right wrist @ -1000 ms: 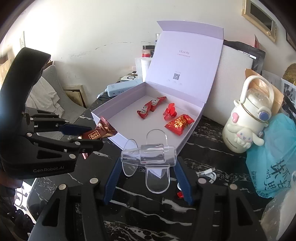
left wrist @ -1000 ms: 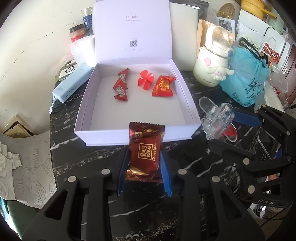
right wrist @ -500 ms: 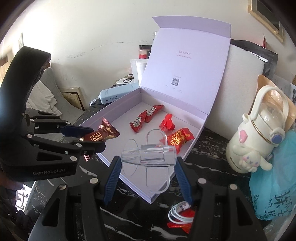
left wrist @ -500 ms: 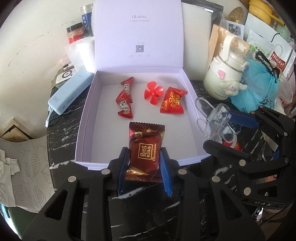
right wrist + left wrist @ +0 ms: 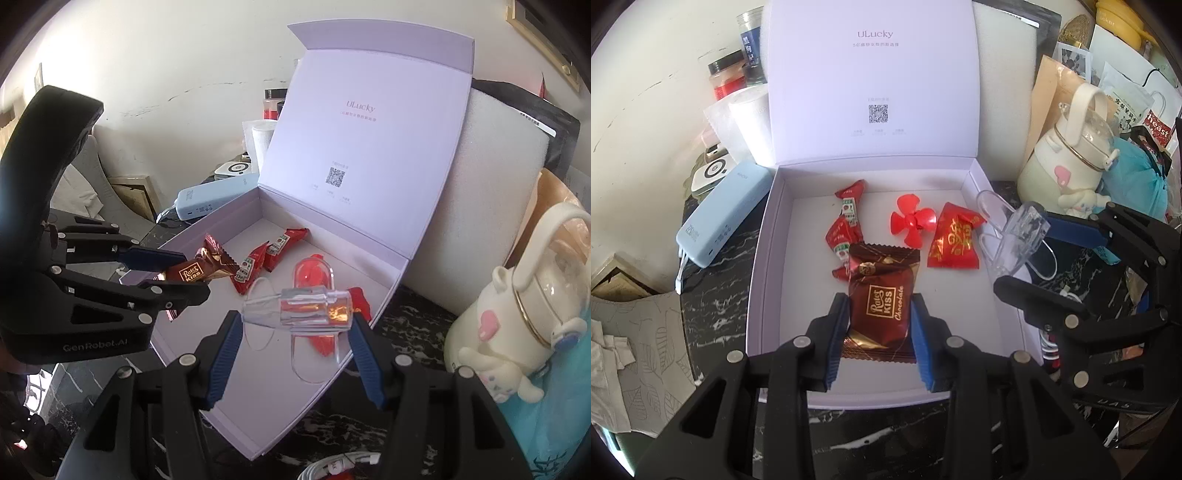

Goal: Organize objects
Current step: 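Carry the chocolate packet and clear plastic piece over to the white gift box, then lower the chocolate packet into the box with the left tool while the right tool lowers the plastic piece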

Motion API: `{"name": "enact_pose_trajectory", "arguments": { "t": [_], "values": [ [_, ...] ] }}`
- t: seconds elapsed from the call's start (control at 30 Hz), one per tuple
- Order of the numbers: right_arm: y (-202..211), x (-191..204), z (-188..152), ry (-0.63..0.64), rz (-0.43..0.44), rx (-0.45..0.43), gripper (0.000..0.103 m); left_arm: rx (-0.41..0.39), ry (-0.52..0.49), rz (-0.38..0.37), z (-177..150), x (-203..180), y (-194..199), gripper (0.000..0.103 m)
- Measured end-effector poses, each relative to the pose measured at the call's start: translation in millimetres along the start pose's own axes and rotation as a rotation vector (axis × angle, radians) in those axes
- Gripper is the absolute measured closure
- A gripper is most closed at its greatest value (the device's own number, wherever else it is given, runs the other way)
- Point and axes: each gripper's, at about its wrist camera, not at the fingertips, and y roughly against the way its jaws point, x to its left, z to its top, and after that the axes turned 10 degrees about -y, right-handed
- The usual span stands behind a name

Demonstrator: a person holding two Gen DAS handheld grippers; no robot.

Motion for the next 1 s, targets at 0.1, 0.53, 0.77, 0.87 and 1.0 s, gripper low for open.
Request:
{"name": "enact_pose_trajectory", "arguments": {
  "t": [0.1, 0.53, 0.77, 0.87, 1.0],
  "values": [
    [-5, 0, 8, 0.007, 0.0, -0.004, 0.043, -0.002, -0.008, 0.002, 8, 5, -7, 0.071],
    [-36, -2, 33, 0.03, -0.004, 0.008, 0.043, 0.01, -0.009, 0.02, 31, 25, -36, 0.071],
    [-56, -6, 40, 0.045, 0.002, 0.025, 0.043, 0.025, -0.007, 0.015, 36, 31, -53, 0.071],
    [-68, -8, 43, 0.033, 0.004, 0.043, 0.043, 0.032, -0.001, 0.018, 37, 33, -59, 0.071],
    [-81, -11, 44, 0.022, -0.011, 0.061, 0.044, 0.05, 0.01, 0.023, 37, 36, -69, 0.071]
  ]
}}
